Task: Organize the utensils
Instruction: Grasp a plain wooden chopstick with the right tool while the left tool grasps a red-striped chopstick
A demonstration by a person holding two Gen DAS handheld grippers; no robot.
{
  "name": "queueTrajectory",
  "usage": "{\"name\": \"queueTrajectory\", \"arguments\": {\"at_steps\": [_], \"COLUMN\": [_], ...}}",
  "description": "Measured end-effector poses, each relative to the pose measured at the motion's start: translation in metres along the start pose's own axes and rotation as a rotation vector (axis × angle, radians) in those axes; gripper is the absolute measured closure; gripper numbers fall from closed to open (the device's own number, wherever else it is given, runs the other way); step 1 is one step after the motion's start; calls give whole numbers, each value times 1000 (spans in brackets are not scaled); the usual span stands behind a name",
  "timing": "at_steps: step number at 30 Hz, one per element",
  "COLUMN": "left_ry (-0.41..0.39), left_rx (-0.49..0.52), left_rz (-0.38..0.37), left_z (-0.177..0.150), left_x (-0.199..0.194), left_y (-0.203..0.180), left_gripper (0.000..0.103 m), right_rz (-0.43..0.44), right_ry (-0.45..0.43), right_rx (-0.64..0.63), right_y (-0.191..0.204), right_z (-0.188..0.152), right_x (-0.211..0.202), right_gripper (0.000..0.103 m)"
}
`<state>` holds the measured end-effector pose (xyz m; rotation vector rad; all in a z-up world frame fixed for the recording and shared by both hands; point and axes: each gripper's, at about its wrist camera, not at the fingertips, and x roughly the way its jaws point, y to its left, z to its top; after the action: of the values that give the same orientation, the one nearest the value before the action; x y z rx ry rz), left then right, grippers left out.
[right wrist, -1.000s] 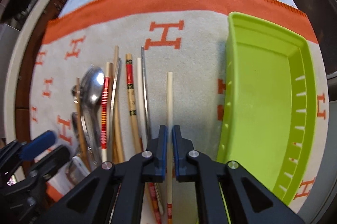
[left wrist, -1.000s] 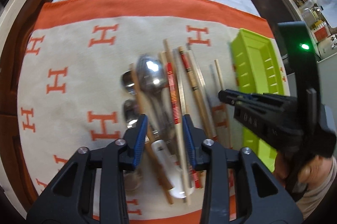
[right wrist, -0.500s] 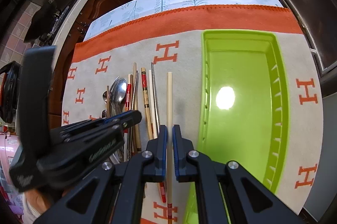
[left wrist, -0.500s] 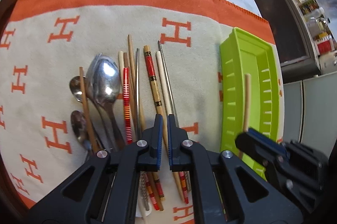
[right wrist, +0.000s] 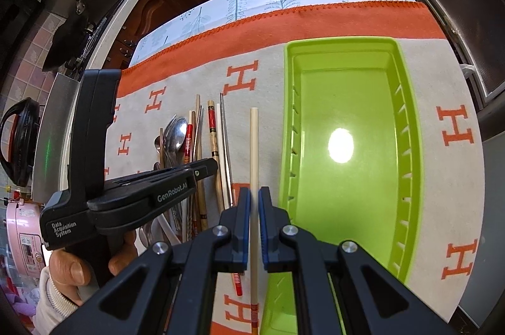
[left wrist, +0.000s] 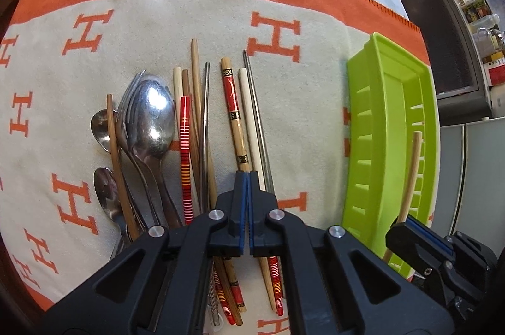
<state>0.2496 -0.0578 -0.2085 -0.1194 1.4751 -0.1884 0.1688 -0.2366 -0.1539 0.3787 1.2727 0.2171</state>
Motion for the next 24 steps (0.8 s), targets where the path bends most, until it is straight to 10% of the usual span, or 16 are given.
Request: {"name": "queueTrajectory", "arguments": {"at_steps": [11, 24], "left_ry": [15, -16], "left_rx": [21, 116], "left_rz": [94, 223], "left_z": [0, -20], "left_x": [6, 18], "left_y": [-9, -62], "left_gripper": [90, 98], "right_rz": [11, 19], "right_ry": [-5, -7], "right_rx": [9, 30], "right_y": [-5, -22], "right_z": [-3, -10], "right_x": [-2, -6], "right_gripper": [98, 98]}}
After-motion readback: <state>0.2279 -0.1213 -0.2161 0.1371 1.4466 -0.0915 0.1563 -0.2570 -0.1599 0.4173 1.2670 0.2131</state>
